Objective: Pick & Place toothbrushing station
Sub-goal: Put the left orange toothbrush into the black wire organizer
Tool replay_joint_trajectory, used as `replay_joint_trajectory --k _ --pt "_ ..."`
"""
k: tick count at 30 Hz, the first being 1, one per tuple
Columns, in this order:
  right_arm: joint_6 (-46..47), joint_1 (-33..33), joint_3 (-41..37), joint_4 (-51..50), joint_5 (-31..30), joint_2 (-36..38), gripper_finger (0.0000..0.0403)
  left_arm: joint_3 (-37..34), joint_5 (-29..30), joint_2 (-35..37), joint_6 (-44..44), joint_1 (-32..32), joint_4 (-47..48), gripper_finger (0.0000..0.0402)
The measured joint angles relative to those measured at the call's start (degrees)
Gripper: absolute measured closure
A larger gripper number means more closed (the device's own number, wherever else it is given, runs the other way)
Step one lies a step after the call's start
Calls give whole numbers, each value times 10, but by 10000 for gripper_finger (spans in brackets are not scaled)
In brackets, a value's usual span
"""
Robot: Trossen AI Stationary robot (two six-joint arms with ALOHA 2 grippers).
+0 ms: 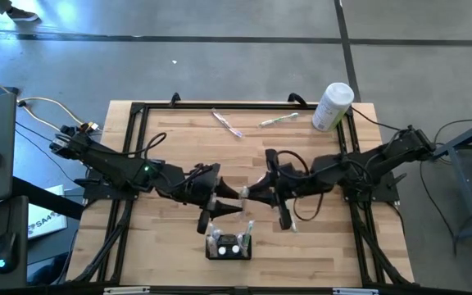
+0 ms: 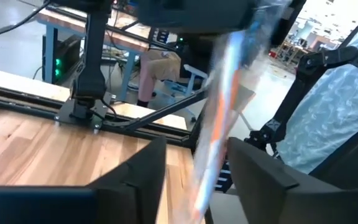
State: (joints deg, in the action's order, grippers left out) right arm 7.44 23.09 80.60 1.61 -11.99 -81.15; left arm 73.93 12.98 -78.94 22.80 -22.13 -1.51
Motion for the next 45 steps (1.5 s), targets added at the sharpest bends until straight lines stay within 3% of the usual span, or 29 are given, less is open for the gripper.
replay_joint_trajectory --k 8,20,25,28,32,36,41,45 --pt "0 76 0 -126 -125 38 395 0 -3 0 2 0 5 171" --pt "58 174 0 -281 -254 77 395 0 -99 0 1 0 52 167" --pt "119 242 -1 -374 -374 127 395 0 -129 0 -3 0 60 167" --pt "130 274 -34 -366 -428 159 395 0 -129 0 -4 0 59 167" --pt "142 294 -142 -284 -436 209 395 0 -125 0 0 0 56 167" --pt "111 304 -281 -95 -420 261 395 0 -124 0 5 0 45 167" --pt "-12 296 -425 228 -318 287 395 0 -81 0 43 -1 3 167" --pt "-37 258 -463 320 -247 261 395 0 -34 0 50 -12 -48 167"
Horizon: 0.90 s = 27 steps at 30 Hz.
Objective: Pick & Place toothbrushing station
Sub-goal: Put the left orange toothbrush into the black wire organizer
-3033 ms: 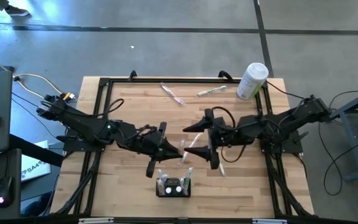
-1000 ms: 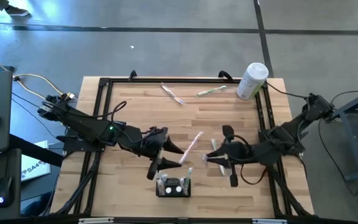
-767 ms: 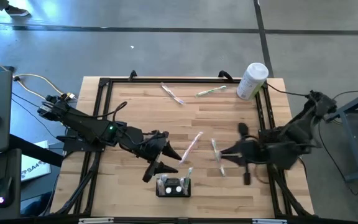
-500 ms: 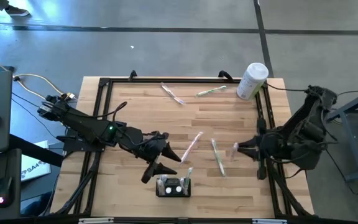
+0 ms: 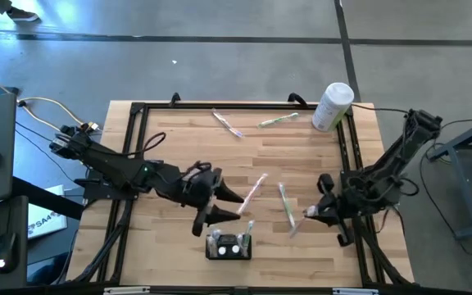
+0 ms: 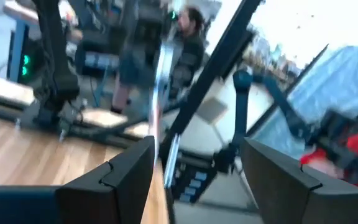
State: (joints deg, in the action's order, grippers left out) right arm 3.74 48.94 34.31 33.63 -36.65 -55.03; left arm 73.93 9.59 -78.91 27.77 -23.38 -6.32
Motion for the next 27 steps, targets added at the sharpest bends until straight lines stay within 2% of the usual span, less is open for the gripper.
replay_joint_trajectory --k 4,10,13,20,27 --pt "14 -33 0 3 78 -35 395 0 41 0 0 -23 -37 167" --pt "19 -80 0 38 133 -85 395 0 115 0 10 -65 -55 167" --pt "25 -111 0 78 187 -107 395 0 147 0 12 -86 -62 167" --pt "29 -149 0 155 222 -168 395 0 210 0 12 -123 -68 167" --pt "11 -170 0 162 234 -198 395 0 222 0 11 -127 -55 167"
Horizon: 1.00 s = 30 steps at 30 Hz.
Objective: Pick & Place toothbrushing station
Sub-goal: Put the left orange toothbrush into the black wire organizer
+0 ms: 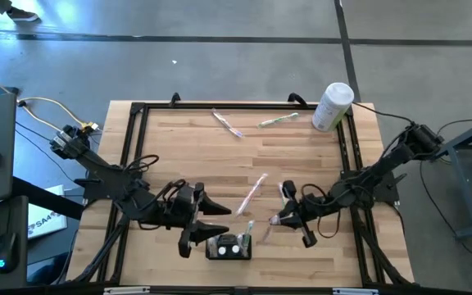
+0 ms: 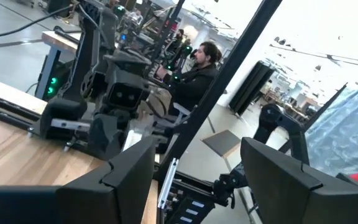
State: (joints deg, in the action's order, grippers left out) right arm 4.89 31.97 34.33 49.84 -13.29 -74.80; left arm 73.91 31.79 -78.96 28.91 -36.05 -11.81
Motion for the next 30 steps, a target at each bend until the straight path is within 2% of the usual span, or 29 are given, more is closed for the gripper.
replay_joint_trajectory --k 8,16,24,30 --pt "1 -32 1 47 13 -36 395 0 0 0 -1 0 17 167" --pt "-13 -31 62 24 32 -97 395 0 0 0 -1 0 31 167" --pt "-6 -39 75 0 -13 -129 395 0 0 0 6 0 32 167" --pt "0 -47 75 -22 -13 -129 395 0 0 0 16 0 47 167"
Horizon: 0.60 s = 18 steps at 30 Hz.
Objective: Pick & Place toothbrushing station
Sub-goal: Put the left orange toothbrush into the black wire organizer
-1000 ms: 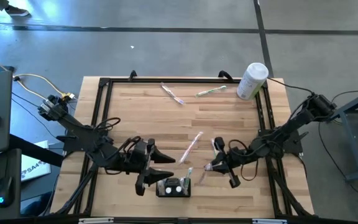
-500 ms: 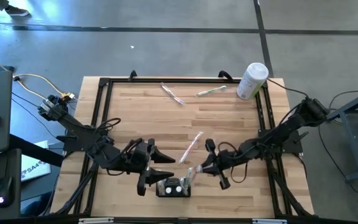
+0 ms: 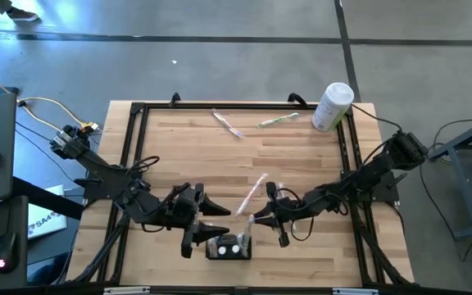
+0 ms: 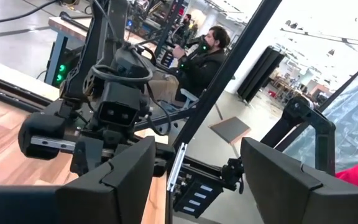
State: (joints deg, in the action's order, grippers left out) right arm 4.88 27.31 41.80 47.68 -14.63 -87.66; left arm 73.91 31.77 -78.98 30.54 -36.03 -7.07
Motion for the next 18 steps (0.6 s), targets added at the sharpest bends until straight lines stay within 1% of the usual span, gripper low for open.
replay_joint_trajectory --k 5,18 --pt "15 0 0 -30 0 0 395 0 0 0 0 0 0 167" --pt "28 0 0 -46 12 0 394 0 0 0 0 0 0 167"
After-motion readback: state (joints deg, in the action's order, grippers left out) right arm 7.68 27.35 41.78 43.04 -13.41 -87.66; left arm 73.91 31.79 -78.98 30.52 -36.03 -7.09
